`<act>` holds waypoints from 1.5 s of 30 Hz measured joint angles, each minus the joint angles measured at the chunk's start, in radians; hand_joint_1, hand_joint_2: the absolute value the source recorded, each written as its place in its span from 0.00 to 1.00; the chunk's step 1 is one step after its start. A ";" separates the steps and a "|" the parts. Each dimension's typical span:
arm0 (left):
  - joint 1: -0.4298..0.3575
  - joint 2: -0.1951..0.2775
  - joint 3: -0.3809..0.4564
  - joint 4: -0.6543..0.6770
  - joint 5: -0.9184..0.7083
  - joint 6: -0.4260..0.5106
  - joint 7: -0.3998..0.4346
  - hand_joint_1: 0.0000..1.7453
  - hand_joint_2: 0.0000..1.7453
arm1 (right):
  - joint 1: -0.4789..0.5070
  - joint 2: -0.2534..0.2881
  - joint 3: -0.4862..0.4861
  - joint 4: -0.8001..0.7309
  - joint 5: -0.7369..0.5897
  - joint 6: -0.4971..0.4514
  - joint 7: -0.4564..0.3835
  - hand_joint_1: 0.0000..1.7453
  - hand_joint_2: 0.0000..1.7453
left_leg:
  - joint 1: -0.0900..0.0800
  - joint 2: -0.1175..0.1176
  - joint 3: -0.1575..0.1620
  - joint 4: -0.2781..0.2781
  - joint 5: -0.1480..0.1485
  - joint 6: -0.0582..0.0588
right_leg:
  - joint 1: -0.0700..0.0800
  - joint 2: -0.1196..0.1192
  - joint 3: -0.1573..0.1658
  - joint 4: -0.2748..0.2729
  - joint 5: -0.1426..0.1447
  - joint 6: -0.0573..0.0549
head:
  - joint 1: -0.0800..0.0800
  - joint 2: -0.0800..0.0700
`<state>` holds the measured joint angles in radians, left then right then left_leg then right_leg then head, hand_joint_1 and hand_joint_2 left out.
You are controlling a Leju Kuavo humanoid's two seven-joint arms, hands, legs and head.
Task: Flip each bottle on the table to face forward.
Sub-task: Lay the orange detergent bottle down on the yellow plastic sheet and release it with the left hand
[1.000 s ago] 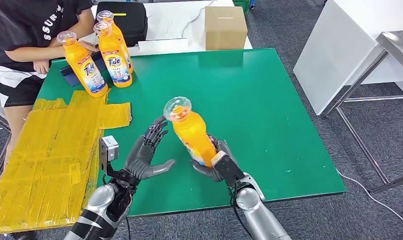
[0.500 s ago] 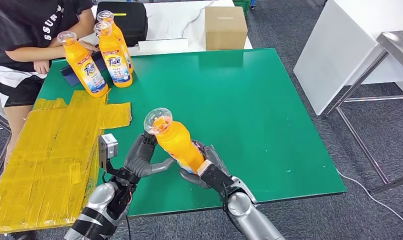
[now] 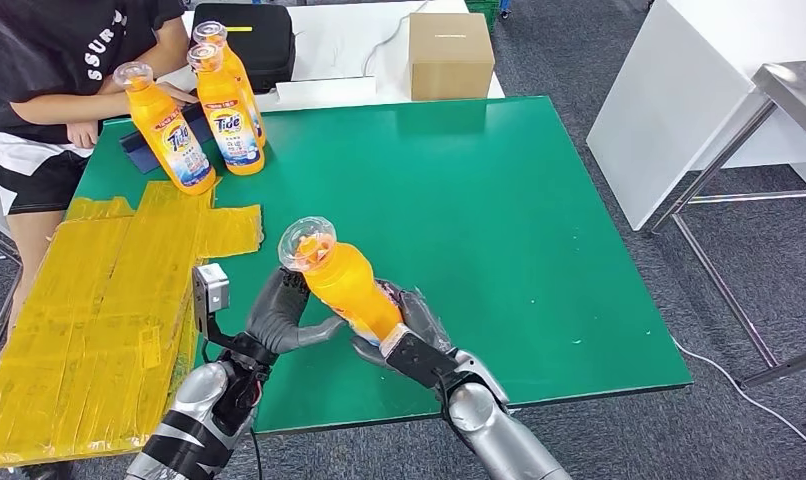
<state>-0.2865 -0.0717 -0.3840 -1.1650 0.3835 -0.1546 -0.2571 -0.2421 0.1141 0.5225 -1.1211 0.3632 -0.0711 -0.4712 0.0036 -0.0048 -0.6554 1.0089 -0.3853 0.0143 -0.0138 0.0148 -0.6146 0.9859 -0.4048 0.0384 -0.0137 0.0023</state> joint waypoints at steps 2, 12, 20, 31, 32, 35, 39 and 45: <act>0.000 0.000 0.002 0.000 0.001 -0.002 0.000 0.00 1.00 | -0.003 0.000 0.006 0.006 0.002 -0.006 0.001 1.00 1.00 | 0.000 0.000 0.000 0.000 0.000 0.000 | 0.000 0.000 0.000 0.000 0.000 0.000 | 0.000 0.000; 0.005 0.000 0.004 -0.006 0.004 -0.015 -0.004 0.00 1.00 | -0.012 0.000 0.017 0.030 -0.009 -0.047 0.008 1.00 1.00 | 0.000 0.000 0.000 0.000 0.000 0.000 | 0.000 0.000 0.000 0.000 0.000 0.000 | 0.000 0.000; 0.025 0.000 -0.019 -0.075 -0.003 -0.019 -0.006 0.00 1.00 | -0.011 0.000 0.015 0.062 -0.005 -0.104 0.024 1.00 1.00 | 0.000 0.000 0.000 0.000 0.000 0.000 | 0.000 0.000 0.000 0.000 0.000 0.000 | 0.000 0.000; 0.027 0.000 -0.028 -0.101 -0.004 -0.014 -0.005 0.00 1.00 | -0.011 0.005 0.016 0.102 0.010 -0.116 0.025 1.00 1.00 | 0.000 0.000 0.000 0.000 0.000 0.000 | 0.000 0.000 0.000 0.000 0.000 0.000 | 0.000 0.000; 0.027 0.000 -0.028 -0.102 -0.004 -0.014 -0.005 0.00 1.00 | -0.011 0.006 0.016 0.104 0.010 -0.117 0.025 1.00 1.00 | 0.000 0.000 0.000 0.000 0.000 0.000 | 0.000 0.000 0.000 0.000 0.000 0.000 | 0.000 0.000; 0.027 0.000 -0.028 -0.102 -0.004 -0.012 -0.005 0.00 1.00 | -0.011 0.007 0.016 0.110 0.010 -0.125 0.025 1.00 1.00 | 0.000 0.000 0.000 0.000 0.000 0.000 | 0.000 0.000 0.000 0.000 0.000 0.000 | 0.000 0.000; 0.029 0.000 -0.028 -0.102 -0.003 -0.011 -0.005 0.00 1.00 | -0.011 0.009 0.012 0.118 0.009 -0.146 0.028 1.00 1.00 | 0.000 0.000 0.000 0.000 0.000 0.000 | 0.000 0.000 0.000 0.000 0.000 0.000 | 0.000 0.000; 0.036 0.000 -0.028 -0.106 0.002 -0.011 -0.004 0.00 1.00 | -0.012 0.017 -0.008 0.130 0.002 -0.186 0.028 1.00 1.00 | 0.000 0.000 0.000 0.000 0.000 0.000 | 0.000 0.000 0.000 0.000 0.000 0.000 | 0.000 0.000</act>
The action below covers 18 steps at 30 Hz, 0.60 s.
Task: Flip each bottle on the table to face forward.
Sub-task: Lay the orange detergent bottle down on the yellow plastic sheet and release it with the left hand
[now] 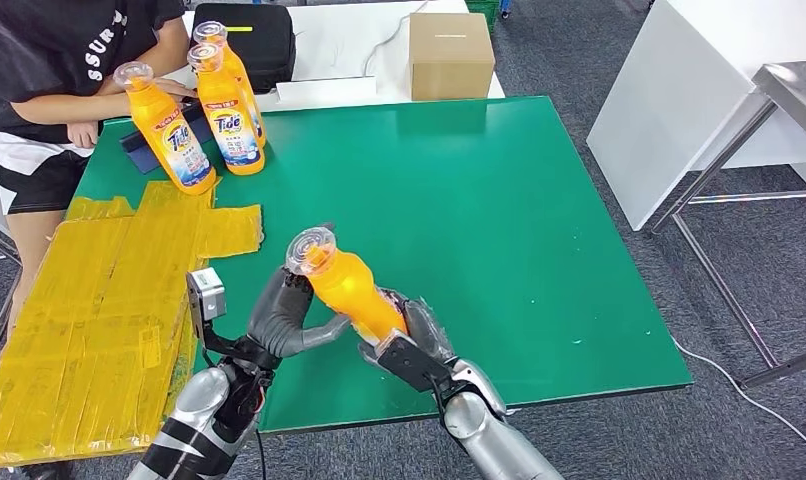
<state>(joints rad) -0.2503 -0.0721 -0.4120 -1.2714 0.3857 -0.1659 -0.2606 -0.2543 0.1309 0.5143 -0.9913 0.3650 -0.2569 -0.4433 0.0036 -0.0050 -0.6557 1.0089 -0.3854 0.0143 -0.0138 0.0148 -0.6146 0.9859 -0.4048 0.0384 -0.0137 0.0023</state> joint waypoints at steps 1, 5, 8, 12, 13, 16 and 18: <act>0.000 0.000 0.000 -0.001 0.002 -0.001 0.001 0.00 1.00 | -0.001 0.004 -0.004 0.002 0.002 -0.015 -0.001 1.00 1.00 | 0.000 0.000 0.000 0.000 0.000 0.000 | 0.000 0.000 0.000 0.000 0.000 0.000 | 0.000 0.000; 0.001 0.000 -0.004 -0.002 0.007 -0.002 0.005 0.00 1.00 | -0.008 0.026 -0.010 0.010 0.023 -0.053 -0.003 1.00 1.00 | 0.000 0.000 0.000 0.000 0.000 0.000 | 0.000 0.000 0.000 0.000 0.000 0.000 | 0.000 0.000; 0.001 0.000 -0.006 -0.002 0.010 -0.002 0.006 0.00 1.00 | -0.009 0.040 -0.006 0.017 0.050 -0.063 -0.004 1.00 1.00 | 0.000 0.000 0.000 0.000 0.000 0.000 | 0.000 0.000 0.000 0.000 0.000 0.000 | 0.000 0.000; 0.001 -0.001 -0.006 -0.001 0.019 -0.002 0.006 0.00 1.00 | -0.008 0.059 0.018 0.024 0.091 -0.079 -0.007 1.00 1.00 | 0.000 0.000 0.000 0.000 0.000 0.000 | 0.000 0.000 0.000 0.000 0.000 0.000 | 0.000 0.000; 0.001 -0.001 -0.006 -0.001 0.021 -0.002 0.006 0.00 1.00 | -0.008 0.062 0.026 0.025 0.102 -0.085 -0.007 1.00 1.00 | 0.000 0.000 0.000 0.000 0.000 0.000 | 0.000 0.000 0.000 0.000 0.000 0.000 | 0.000 0.000; 0.001 -0.001 -0.005 0.004 0.029 -0.003 0.006 0.00 1.00 | -0.009 0.073 0.050 0.029 0.127 -0.100 -0.006 1.00 1.00 | 0.000 0.000 0.000 0.000 0.000 0.000 | 0.000 0.000 0.000 0.000 0.000 0.000 | 0.000 0.000; 0.000 -0.001 -0.004 0.009 0.033 -0.003 0.004 0.00 1.00 | -0.010 0.080 0.067 0.031 0.131 -0.098 -0.006 1.00 1.00 | 0.000 0.000 0.000 0.000 0.000 0.000 | 0.000 0.000 0.000 0.000 0.000 0.000 | 0.000 0.000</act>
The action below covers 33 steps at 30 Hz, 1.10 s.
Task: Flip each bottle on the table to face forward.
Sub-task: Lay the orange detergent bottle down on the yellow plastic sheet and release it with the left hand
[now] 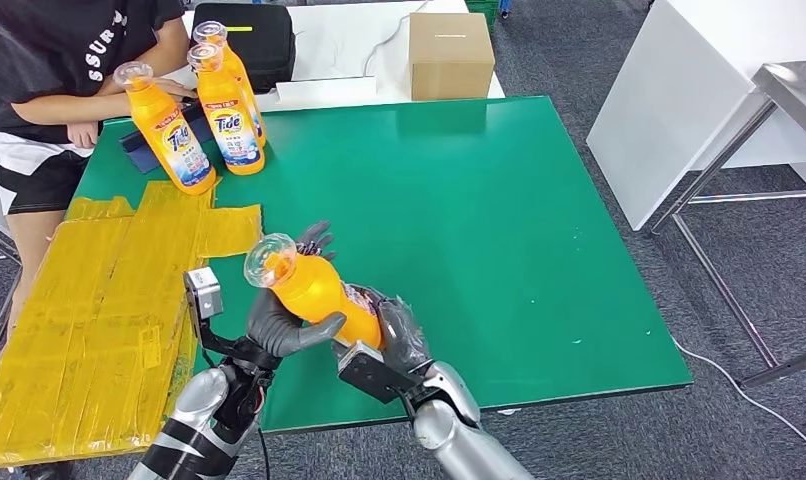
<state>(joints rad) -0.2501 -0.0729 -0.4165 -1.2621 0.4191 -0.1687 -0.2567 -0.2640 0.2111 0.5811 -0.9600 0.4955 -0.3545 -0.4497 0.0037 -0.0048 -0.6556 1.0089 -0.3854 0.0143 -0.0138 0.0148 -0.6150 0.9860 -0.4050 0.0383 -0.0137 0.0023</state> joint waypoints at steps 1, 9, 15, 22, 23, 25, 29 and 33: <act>0.000 0.000 0.001 0.003 0.003 0.000 -0.002 0.00 1.00 | -0.001 0.003 0.009 0.001 -0.002 0.004 -0.001 1.00 1.00 | 0.000 0.000 0.000 0.000 0.000 0.000 | 0.000 0.000 0.000 0.000 0.000 0.000 | 0.000 0.000; -0.005 0.000 0.044 0.038 0.047 0.018 -0.036 1.00 1.00 | -0.019 0.006 0.078 0.012 -0.029 0.029 0.006 1.00 1.00 | 0.000 0.000 0.000 0.000 0.000 0.000 | 0.000 0.000 0.000 0.000 0.000 0.000 | 0.000 0.000; 0.000 -0.018 0.074 0.041 0.049 0.077 -0.057 1.00 1.00 | -0.042 0.006 0.102 0.033 -0.046 0.030 0.019 1.00 1.00 | 0.000 0.000 0.000 0.000 0.000 0.000 | 0.000 0.000 0.000 0.000 0.000 0.000 | 0.000 0.000; 0.018 -0.036 0.091 0.029 0.065 0.118 -0.073 1.00 1.00 | -0.052 0.006 0.124 0.043 -0.064 0.030 0.023 1.00 1.00 | 0.000 0.000 0.000 0.000 0.000 0.000 | 0.000 0.000 0.000 0.000 0.000 0.000 | 0.000 0.000; 0.019 -0.038 0.093 0.027 0.066 0.121 -0.074 1.00 1.00 | -0.053 0.006 0.126 0.043 -0.066 0.030 0.023 1.00 1.00 | 0.000 0.000 0.000 0.000 0.000 0.000 | 0.000 0.000 0.000 0.000 0.000 0.000 | 0.000 0.000; 0.022 -0.041 0.096 0.023 0.066 0.127 -0.076 1.00 1.00 | -0.054 0.006 0.130 0.043 -0.070 0.031 0.023 1.00 1.00 | 0.000 0.000 0.000 0.000 0.000 0.000 | 0.000 0.000 0.000 0.000 0.000 0.000 | 0.000 0.000; 0.027 -0.043 0.100 0.010 0.051 0.159 -0.091 1.00 1.00 | -0.052 0.005 0.132 0.042 -0.087 0.029 0.021 0.90 1.00 | 0.000 0.000 0.000 0.000 0.000 0.000 | 0.000 0.000 0.000 0.000 0.000 0.000 | 0.000 0.000; 0.034 -0.045 0.100 -0.008 0.000 0.212 -0.114 1.00 1.00 | -0.042 0.000 0.129 0.020 -0.121 0.027 0.010 0.90 1.00 | 0.000 0.000 0.000 0.000 0.000 0.000 | 0.000 0.000 0.000 0.000 0.000 0.000 | 0.000 0.000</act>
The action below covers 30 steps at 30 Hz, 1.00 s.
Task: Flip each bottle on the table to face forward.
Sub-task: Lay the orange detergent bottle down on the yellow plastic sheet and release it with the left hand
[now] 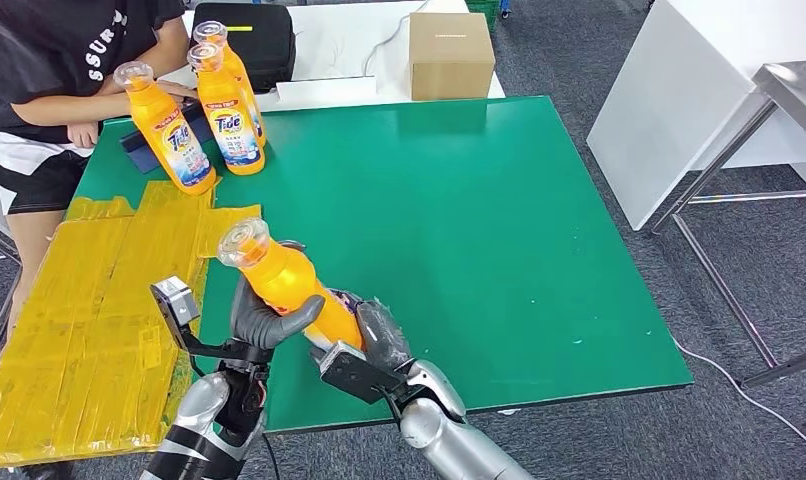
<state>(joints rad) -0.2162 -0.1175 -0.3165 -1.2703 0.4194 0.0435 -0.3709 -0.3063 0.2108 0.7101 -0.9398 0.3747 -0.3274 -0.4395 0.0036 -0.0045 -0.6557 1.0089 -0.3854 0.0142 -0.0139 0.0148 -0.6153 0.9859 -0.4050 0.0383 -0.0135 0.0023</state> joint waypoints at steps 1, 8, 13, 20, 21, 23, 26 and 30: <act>0.001 -0.001 0.000 -0.004 -0.005 0.005 -0.002 1.00 1.00 | 0.002 -0.002 0.000 -0.006 -0.003 0.000 -0.002 0.90 1.00 | 0.000 0.000 0.000 0.000 0.000 0.000 | 0.000 0.000 0.000 0.000 0.000 0.000 | 0.000 0.000; 0.003 -0.004 0.006 -0.023 -0.104 0.113 -0.047 1.00 1.00 | 0.030 -0.010 -0.006 -0.053 -0.046 0.008 -0.026 0.00 1.00 | 0.000 0.000 0.000 0.000 0.000 0.000 | 0.000 0.000 0.000 0.000 0.000 0.000 | 0.000 0.000; -0.029 0.028 0.051 -0.037 -0.429 0.353 -0.102 1.00 1.00 | 0.122 -0.038 -0.044 -0.241 -0.135 0.052 -0.044 0.00 1.00 | 0.001 0.000 0.000 0.000 0.000 0.000 | 0.001 0.000 -0.001 0.000 0.000 0.000 | 0.000 0.000; -0.059 0.111 0.073 -0.026 -1.497 0.626 0.214 1.00 1.00 | 0.205 -0.099 -0.136 -0.505 -0.165 0.139 -0.046 0.00 1.00 | 0.000 0.000 0.000 0.000 0.000 0.000 | 0.000 0.000 0.000 0.000 0.000 -0.001 | 0.000 0.000; -0.062 0.133 0.071 -0.022 -1.718 0.638 0.327 1.00 1.00 | 0.212 -0.105 -0.149 -0.529 -0.166 0.148 -0.047 0.00 1.00 | 0.000 0.001 0.000 0.000 0.000 0.000 | 0.000 0.000 -0.001 0.000 0.000 -0.001 | 0.000 0.000; -0.069 0.186 0.048 -0.012 -1.964 0.647 0.504 1.00 1.00 | 0.223 -0.116 -0.172 -0.565 -0.171 0.161 -0.047 0.00 1.00 | 0.000 0.001 0.000 0.000 0.000 0.000 | 0.000 0.001 -0.002 0.000 0.001 -0.001 | 0.000 0.000; -0.097 0.248 -0.002 0.030 -1.984 0.644 0.624 1.00 1.00 | 0.233 -0.131 -0.199 -0.604 -0.180 0.167 -0.051 0.00 1.00 | 0.000 0.000 0.000 0.000 0.000 -0.001 | 0.001 0.000 -0.002 0.000 0.001 -0.003 | 0.000 0.000; -0.177 0.302 -0.110 0.184 -1.976 0.583 0.729 1.00 1.00 | 0.248 -0.142 -0.234 -0.652 -0.193 0.169 -0.058 0.00 1.00 | 0.001 -0.001 0.000 0.000 0.002 -0.002 | 0.002 0.000 -0.001 0.000 0.001 -0.003 | 0.000 0.000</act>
<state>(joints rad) -0.3932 0.1842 -0.4266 -1.0866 -1.5566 0.6267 0.3579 -0.0585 0.0684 0.4763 -1.5916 0.1818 -0.1588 -0.4972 0.0049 -0.0052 -0.6557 1.0089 -0.3839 0.0122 -0.0124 0.0146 -0.6161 0.9860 -0.4037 0.0348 -0.0134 0.0023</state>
